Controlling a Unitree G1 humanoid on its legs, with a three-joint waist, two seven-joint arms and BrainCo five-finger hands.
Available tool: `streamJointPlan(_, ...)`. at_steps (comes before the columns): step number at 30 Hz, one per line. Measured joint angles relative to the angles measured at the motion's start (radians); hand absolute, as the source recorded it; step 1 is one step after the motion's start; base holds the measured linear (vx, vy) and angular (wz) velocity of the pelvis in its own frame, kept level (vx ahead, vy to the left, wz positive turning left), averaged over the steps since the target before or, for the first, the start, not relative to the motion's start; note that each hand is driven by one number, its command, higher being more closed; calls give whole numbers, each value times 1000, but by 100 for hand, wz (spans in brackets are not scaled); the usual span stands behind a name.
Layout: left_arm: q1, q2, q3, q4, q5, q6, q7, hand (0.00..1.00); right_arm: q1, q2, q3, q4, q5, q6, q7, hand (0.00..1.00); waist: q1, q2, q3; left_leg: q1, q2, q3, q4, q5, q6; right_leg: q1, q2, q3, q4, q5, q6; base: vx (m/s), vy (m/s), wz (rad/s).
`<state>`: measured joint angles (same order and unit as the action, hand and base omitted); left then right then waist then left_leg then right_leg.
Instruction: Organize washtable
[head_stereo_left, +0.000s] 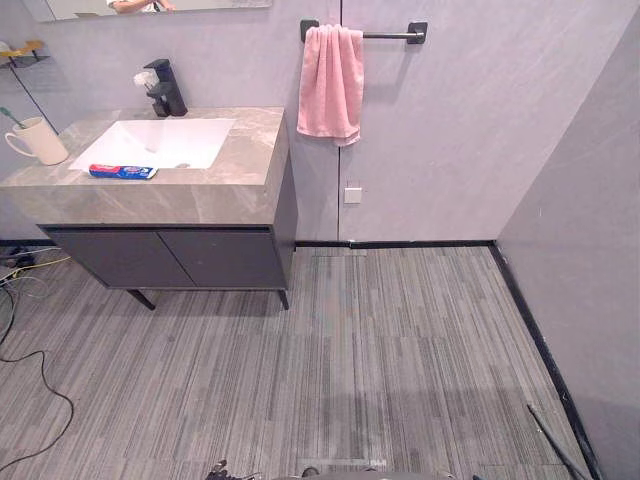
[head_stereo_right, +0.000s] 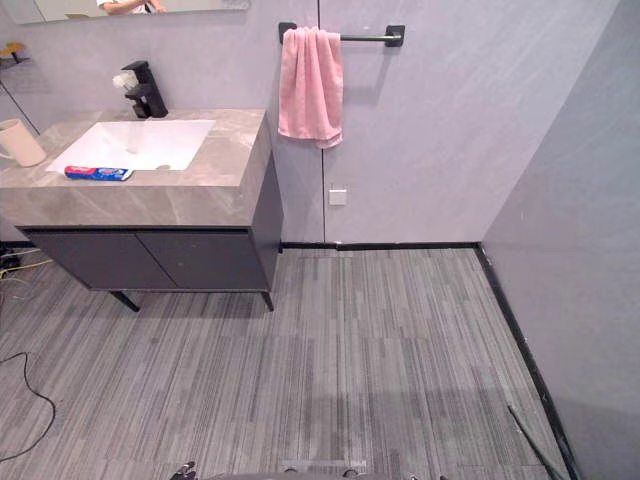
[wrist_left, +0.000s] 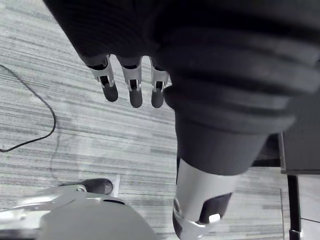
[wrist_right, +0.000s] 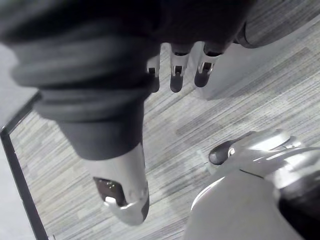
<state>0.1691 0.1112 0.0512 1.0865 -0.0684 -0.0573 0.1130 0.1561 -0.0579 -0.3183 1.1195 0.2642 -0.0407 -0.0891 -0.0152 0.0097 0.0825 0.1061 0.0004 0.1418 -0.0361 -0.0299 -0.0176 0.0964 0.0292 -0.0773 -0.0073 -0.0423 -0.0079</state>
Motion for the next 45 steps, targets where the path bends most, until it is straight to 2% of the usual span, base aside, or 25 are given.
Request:
streamJointPlan(11, -35, 8, 1, 11, 1, -10, -4, 0, -55, 10, -1, -2, -23, -4, 3, 0, 1, -8, 50, 56, 1, 9, -21, -3, -5, 57, 4, -5, -31, -3, 16, 52, -21, -4)
streamJointPlan(26, -34, 7, 0, 12, -14, -19, -3, 0, -71, 16, -1, -7, -22, -20, 3, 0, 5, -8, 54, 64, 1, 27, -32, -6, -7, 56, 2, 3, -33, -7, 23, -36, -21, -3)
streamJointPlan(35, -34, 7, 0, 12, -29, -27, -4, 0, -70, 14, 0, -14, -22, -20, 3, 0, 6, -6, 56, 31, 5, 67, -23, -30, 16, 18, 7, 44, -42, -4, 17, -38, -23, -13)
streamJointPlan(37, -38, 6, -1, 9, -29, -28, -4, 0, -72, 13, 0, -25, -22, -19, 3, 0, 13, -3, 60, 6, 11, 89, 15, -66, 16, -32, 7, 58, 28, -43, 25, 35, 5, -33)
streamJointPlan(38, -40, 7, -1, 8, -29, -28, -4, 0, -72, 13, 0, -37, -21, -19, 4, 0, 16, -3, 66, -7, 12, 103, 46, -88, 21, -74, 2, 62, 115, -86, 35, 75, 12, -30)
streamJointPlan(39, -41, 9, -2, 6, -29, -28, -4, 0, -72, 15, -1, -47, -18, -20, 5, 0, 15, -6, 74, -8, 9, 113, 71, -108, 30, -112, -12, 51, 221, -129, 61, 85, 18, -26)
streamJointPlan(40, -43, 10, -4, 6, -28, -28, -4, 0, -73, 15, -2, -48, -15, -21, 6, 0, 14, -6, 78, -7, 8, 114, 78, -113, 32, -136, -18, 42, 278, -141, 78, 77, 31, -17)
streamJointPlan(41, -43, 12, -16, 6, -28, -28, -4, 0, -73, 13, -4, -52, -1, -22, 6, 0, 9, -2, 83, -4, 7, 118, 88, -123, 40, -190, -31, 17, 404, -156, 100, 80, 47, -4)
streamJointPlan(42, -44, 14, -19, 7, -28, -28, -4, 0, -77, 15, -9, -59, 3, -23, 6, 0, 2, -3, 90, 15, 2, 120, 85, -124, 43, -245, -50, -11, 536, -156, 101, 108, 51, 0)
streamJointPlan(43, -46, 16, -19, 7, -28, -28, -4, 0, -78, 18, -13, -64, 4, -23, 5, 0, 0, -6, 100, 29, -2, 120, 83, -125, 45, -266, -64, -26, 602, -156, 100, 182, 53, 6)
streamJointPlan(44, -61, 18, -19, 7, -28, -27, -4, 0, -76, 13, -26, -71, 12, -26, 5, 0, -2, -7, 121, 62, -7, 119, 76, -135, 58, -306, -99, -77, 710, -191, 86, 220, 46, 2)
streamJointPlan(45, -64, 18, -17, 7, -28, -27, -3, 0, -76, 11, -26, -70, 14, -27, 6, 0, 2, -3, 128, 86, -6, 119, 70, -150, 54, -331, -127, -119, 749, -221, 81, 175, 36, -1)
